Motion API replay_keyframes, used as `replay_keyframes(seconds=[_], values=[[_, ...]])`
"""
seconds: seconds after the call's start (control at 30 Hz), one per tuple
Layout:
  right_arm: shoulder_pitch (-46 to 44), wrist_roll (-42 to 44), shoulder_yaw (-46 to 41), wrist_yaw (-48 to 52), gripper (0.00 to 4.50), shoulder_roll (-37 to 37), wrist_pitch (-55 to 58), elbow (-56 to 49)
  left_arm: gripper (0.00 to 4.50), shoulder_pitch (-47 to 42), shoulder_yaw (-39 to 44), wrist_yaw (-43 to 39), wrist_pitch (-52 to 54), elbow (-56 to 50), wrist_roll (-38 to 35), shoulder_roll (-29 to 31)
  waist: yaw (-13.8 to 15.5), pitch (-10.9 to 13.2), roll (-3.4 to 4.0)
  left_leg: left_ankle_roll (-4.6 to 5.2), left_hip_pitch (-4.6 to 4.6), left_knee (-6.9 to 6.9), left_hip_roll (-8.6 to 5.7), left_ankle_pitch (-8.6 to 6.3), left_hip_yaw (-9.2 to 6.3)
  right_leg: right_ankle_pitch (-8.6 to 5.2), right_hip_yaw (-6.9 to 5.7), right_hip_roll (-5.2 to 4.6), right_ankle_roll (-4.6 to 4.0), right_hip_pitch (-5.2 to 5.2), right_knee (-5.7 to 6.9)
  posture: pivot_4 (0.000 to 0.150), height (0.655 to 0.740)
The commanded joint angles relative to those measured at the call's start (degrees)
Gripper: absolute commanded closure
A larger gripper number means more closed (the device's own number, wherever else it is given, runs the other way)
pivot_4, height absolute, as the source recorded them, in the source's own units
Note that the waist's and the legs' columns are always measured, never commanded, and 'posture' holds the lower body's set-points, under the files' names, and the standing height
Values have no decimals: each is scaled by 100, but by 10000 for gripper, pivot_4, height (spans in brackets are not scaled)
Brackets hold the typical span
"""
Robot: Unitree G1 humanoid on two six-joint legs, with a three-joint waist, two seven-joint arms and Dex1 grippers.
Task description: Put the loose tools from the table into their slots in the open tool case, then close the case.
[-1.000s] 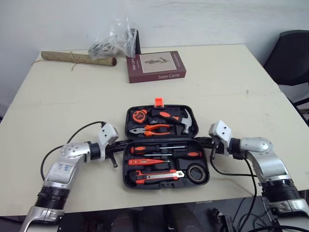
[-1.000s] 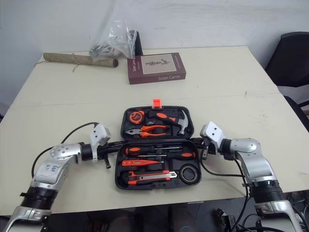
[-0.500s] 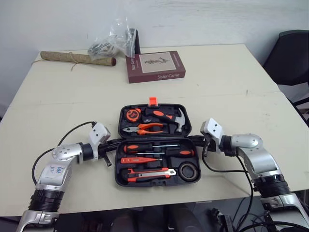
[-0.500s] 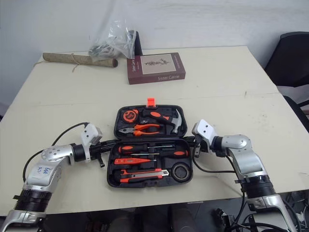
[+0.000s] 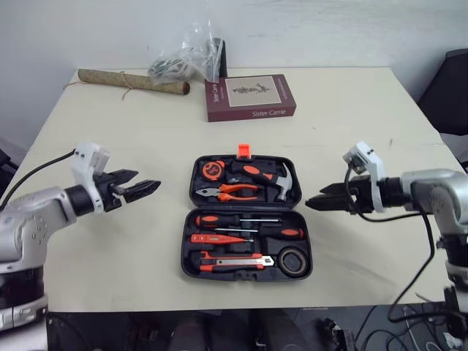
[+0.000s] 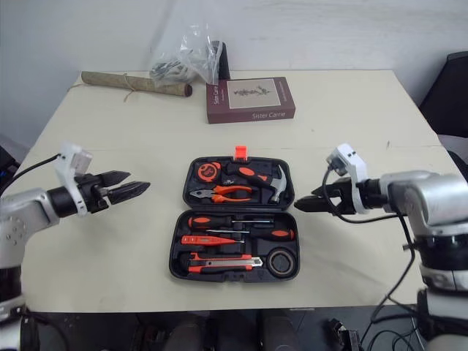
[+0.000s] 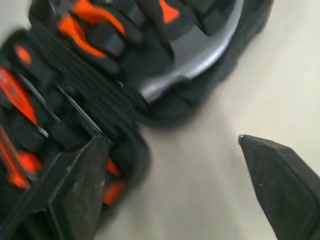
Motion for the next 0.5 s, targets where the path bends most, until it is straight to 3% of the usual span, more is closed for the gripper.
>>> replay_keyframes(seconds=[0.03,0.2,0.5], values=[[-643,75,-131,-697,325,402,964,537,0,-586,-588,473,968,49,76,-85,-2,0,0,-1,-5,0,-1,1,0,0,0,1,0,-4,-2,1500,7400],[-1162,-225,-16,-1561,325,993,963,1186,0,-1219,-1139,620,1003,534,282,-415,-41,-1,-1,2,-103,24,-3,3,11,1,3,4,2,-105,51,1500,7400],[-1454,-411,37,-2144,325,1286,881,1858,0,-1695,-1859,292,795,1163,475,-605,-59,-1,-1,0,-121,60,-1,6,26,1,18,9,2,-136,77,1500,7400]])
